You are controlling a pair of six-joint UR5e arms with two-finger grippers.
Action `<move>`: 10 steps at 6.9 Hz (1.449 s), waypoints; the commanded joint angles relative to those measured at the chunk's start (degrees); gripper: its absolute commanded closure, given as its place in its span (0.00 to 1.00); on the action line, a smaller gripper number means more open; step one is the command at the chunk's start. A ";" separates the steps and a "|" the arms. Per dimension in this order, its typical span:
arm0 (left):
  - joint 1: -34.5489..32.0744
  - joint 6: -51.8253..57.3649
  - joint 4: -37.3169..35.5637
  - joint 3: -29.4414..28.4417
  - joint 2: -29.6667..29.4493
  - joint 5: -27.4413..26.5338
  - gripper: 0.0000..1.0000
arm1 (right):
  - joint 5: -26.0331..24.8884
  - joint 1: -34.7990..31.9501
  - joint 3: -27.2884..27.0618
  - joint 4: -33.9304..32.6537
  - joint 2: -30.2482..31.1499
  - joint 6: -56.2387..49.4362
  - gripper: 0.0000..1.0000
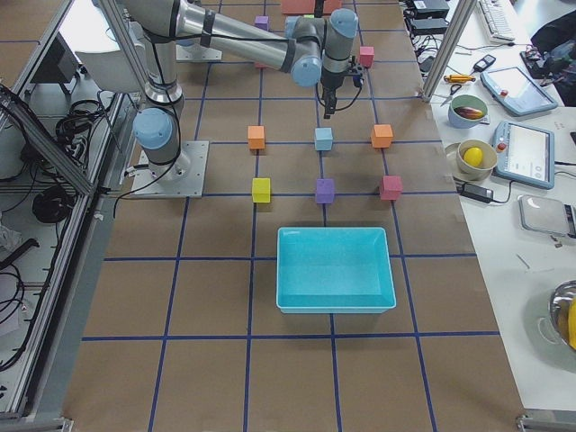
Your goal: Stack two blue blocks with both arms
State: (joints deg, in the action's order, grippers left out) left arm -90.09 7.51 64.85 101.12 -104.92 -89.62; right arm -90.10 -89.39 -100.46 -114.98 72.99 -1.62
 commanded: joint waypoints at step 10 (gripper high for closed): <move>0.00 -0.39 -14.58 4.88 -9.34 -1.08 1.00 | -1.49 -5.50 8.63 -4.19 -7.94 6.65 1.00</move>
State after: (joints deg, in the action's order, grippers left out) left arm -90.14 7.20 50.01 106.05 -114.60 -90.60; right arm -92.35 -91.77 -99.31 -125.99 65.78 -0.73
